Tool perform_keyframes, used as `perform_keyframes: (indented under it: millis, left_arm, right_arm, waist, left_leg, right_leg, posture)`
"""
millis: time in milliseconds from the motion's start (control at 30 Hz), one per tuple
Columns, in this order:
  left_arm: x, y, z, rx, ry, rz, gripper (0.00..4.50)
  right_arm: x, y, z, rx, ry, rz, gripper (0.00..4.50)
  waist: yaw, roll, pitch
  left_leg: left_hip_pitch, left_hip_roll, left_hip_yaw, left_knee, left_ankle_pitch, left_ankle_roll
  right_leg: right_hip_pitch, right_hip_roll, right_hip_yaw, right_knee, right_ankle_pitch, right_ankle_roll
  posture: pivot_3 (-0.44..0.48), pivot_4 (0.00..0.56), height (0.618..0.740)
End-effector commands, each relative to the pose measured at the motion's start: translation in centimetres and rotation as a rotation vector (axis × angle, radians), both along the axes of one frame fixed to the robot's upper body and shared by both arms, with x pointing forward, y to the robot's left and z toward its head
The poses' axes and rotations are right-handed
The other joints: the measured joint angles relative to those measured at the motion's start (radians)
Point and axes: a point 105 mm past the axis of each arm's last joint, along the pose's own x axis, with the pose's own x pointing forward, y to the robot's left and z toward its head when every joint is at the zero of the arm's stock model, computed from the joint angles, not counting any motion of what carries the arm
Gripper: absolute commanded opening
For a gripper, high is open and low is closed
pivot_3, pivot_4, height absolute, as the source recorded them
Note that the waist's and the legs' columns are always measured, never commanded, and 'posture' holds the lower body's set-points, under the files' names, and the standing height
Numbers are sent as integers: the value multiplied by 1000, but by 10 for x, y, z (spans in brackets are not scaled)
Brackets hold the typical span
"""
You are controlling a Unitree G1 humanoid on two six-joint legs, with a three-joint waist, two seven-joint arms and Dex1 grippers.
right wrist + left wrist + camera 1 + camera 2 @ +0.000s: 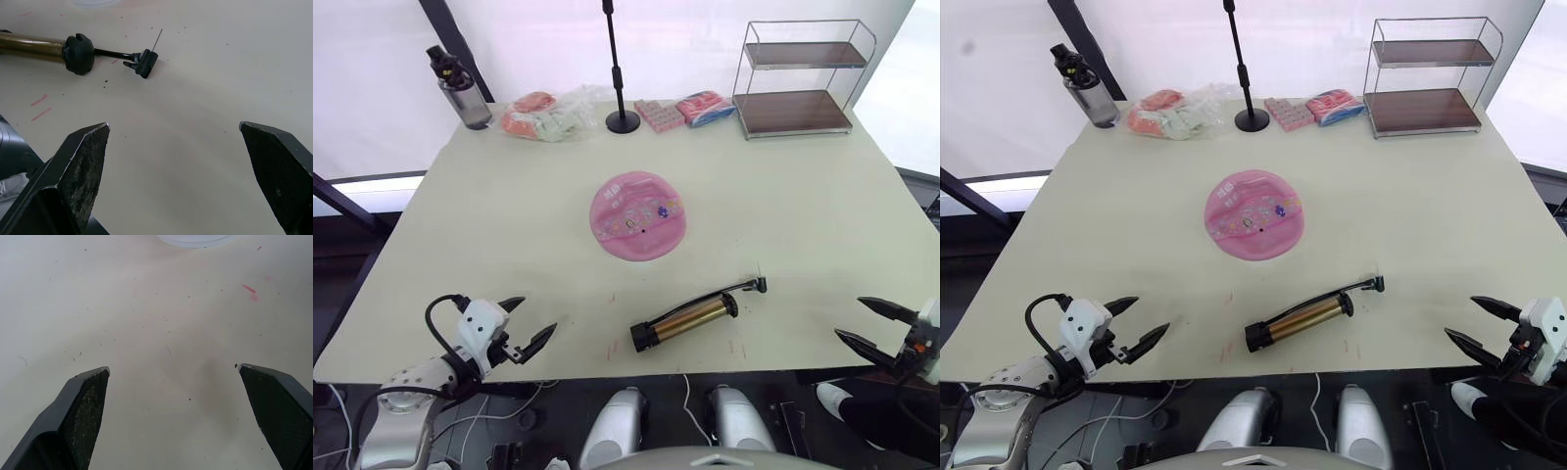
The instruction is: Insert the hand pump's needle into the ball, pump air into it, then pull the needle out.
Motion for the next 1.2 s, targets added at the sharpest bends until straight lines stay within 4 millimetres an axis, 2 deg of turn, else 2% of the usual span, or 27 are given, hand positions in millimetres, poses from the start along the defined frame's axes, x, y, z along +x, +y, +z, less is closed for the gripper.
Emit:
perform_keyframes:
  millis: [33, 500, 567, 733, 933, 1100, 1200]
  left_arm:
    - [3, -2, 9, 9, -36, -20, 4500]
    - [8, -10, 12, 3, -55, -41, 4500]
    - [8, -18, 16, 27, -65, -98, 4500]
    - [16, -44, 30, 17, -85, -194, 4500]
    - [25, -87, 44, -13, -50, -322, 4500]
    - [33, -138, 54, -89, 7, -485, 4500]
    - [39, -162, 55, -70, 52, -556, 4500]
  right_arm:
    - [4, -2, 11, -14, -65, -7, 4459]
    - [6, -2, 0, 5, -87, -27, 4459]
    - [5, -1, 1, 22, -89, -11, 4459]
    - [-1, 1, 11, 45, -113, 50, 4459]
    - [-12, 11, 27, 95, -143, 166, 4459]
    - [-18, 22, 32, 97, -137, 231, 4459]
    - [-20, 31, 37, 102, -156, 260, 4459]
  waist:
    - [0, 0, 0]
    - [-1, 0, 0]
    - [-1, 0, 0]
    - [2, 0, 0]
    - [1, 0, 0]
    - [-2, 0, 0]
    - [3, 0, 1]
  left_leg:
    - [0, 0, 0, 0, 0, 0]
    - [0, 0, 0, 0, 0, 0]
    - [0, 0, 0, 0, 0, 0]
    - [0, 0, 0, 0, 0, 0]
    - [0, 0, 0, 0, 0, 0]
    - [0, 0, 0, 0, 0, 0]
    - [0, -1, 0, 1, 0, 0]
  right_leg:
    - [0, 0, 0, 0, 0, 0]
    - [0, 0, 0, 0, 1, 2]
    - [0, 0, 0, 0, 1, 2]
    - [0, 0, 0, 0, 1, 2]
    - [0, 0, 0, 0, 2, 3]
    - [0, 1, 0, 0, 2, 3]
    - [0, 1, 0, 1, 2, 3]
  posture:
    - [0, 150, 740]
    - [0, 150, 740]
    - [0, 150, 740]
    - [0, 150, 740]
    - [0, 150, 740]
    - [0, 150, 740]
    - [0, 150, 740]
